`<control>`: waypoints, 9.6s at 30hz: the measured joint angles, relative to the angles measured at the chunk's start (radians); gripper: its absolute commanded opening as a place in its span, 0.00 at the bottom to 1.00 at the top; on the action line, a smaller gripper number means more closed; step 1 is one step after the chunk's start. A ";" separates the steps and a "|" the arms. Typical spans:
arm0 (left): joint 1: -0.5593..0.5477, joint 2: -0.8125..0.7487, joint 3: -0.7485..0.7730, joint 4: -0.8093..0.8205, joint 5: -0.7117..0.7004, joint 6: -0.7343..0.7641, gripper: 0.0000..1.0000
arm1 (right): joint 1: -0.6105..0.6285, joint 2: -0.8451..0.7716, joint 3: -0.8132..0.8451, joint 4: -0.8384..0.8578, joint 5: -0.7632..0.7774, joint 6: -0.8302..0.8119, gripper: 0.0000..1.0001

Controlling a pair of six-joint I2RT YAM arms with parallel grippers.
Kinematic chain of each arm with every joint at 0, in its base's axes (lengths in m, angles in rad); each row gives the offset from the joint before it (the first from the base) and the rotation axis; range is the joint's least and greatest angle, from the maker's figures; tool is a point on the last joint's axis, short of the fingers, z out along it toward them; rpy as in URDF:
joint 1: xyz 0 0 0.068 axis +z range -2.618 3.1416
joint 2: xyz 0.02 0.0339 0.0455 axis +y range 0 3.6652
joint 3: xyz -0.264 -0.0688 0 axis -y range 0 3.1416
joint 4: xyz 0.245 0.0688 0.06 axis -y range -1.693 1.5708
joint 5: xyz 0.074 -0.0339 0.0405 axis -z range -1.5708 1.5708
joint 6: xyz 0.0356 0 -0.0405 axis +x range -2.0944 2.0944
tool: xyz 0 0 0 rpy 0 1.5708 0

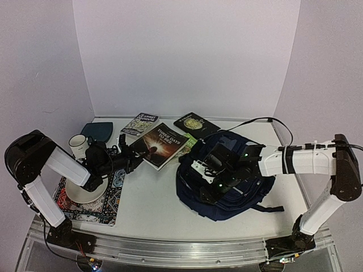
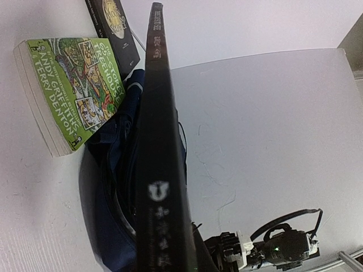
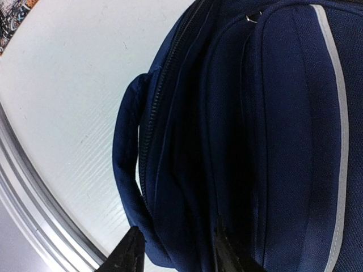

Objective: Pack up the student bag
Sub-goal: Pick up the largest pocket of the bag from the student bag, then place the book in the largest pocket of the bag, then place the student bag in the largest pocket of the bag, then move the book to the center of the board, then pick up the book from the center of the board.

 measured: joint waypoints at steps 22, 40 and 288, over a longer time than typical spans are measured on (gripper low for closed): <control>-0.032 -0.165 -0.072 -0.136 0.142 -0.005 0.00 | 0.009 -0.104 0.136 -0.147 0.341 -0.061 0.00; -0.103 -0.530 -0.114 -0.390 0.103 0.022 0.00 | 0.010 -0.142 0.281 -0.143 0.688 -0.104 0.00; -0.141 -0.141 0.127 -1.006 -0.187 0.410 0.70 | -0.090 0.513 0.332 0.498 -0.205 0.499 0.00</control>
